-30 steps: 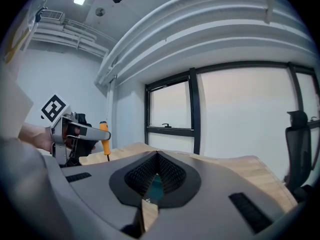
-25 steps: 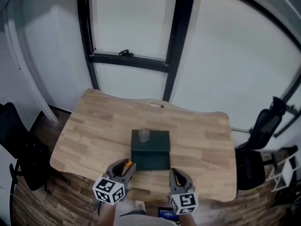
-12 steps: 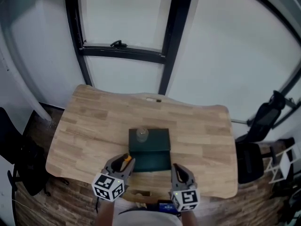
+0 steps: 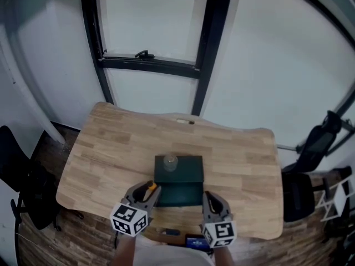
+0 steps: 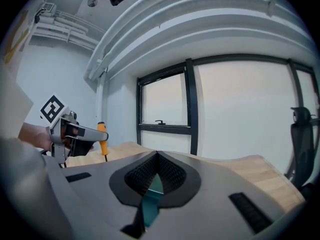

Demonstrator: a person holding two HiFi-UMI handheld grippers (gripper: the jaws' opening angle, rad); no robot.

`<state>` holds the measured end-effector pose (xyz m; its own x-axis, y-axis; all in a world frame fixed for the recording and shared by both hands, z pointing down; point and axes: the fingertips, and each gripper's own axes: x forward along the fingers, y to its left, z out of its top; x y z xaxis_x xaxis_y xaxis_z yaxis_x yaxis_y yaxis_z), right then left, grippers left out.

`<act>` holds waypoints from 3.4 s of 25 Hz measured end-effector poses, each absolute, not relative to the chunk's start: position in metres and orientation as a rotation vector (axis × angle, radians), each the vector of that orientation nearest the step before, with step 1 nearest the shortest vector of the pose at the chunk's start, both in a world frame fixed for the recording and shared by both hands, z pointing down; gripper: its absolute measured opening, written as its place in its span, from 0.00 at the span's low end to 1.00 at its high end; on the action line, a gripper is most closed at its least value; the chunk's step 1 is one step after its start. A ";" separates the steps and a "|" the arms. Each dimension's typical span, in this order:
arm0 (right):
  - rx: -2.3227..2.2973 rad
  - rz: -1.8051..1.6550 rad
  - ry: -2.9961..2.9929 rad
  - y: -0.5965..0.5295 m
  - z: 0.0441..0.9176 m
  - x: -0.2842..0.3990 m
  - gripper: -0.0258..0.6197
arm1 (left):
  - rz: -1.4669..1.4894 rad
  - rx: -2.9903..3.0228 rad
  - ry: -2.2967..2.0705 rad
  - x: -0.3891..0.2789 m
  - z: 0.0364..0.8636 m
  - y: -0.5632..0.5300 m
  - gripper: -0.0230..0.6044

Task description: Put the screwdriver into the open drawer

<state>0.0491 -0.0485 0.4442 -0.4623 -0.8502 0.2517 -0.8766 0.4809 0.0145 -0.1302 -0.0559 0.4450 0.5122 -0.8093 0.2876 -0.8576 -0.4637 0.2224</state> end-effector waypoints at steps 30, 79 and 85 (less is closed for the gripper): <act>1.447 0.293 -2.476 -0.060 0.483 0.056 0.04 | 0.426 2.341 -1.282 -0.115 0.515 -0.060 0.24; 1.390 0.526 -2.374 -0.074 0.537 0.055 0.04 | 0.851 2.279 -1.002 -0.086 0.608 -0.064 0.24; 1.420 0.539 -2.354 -0.081 0.540 0.067 0.04 | 0.942 2.313 -0.949 -0.080 0.615 -0.064 0.24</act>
<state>0.0666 -0.0815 0.5400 -0.4436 -0.7633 0.4697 -0.8916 0.4288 -0.1451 -0.0803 -0.0640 0.6149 0.5259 -0.4222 0.7384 -0.7416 -0.6527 0.1549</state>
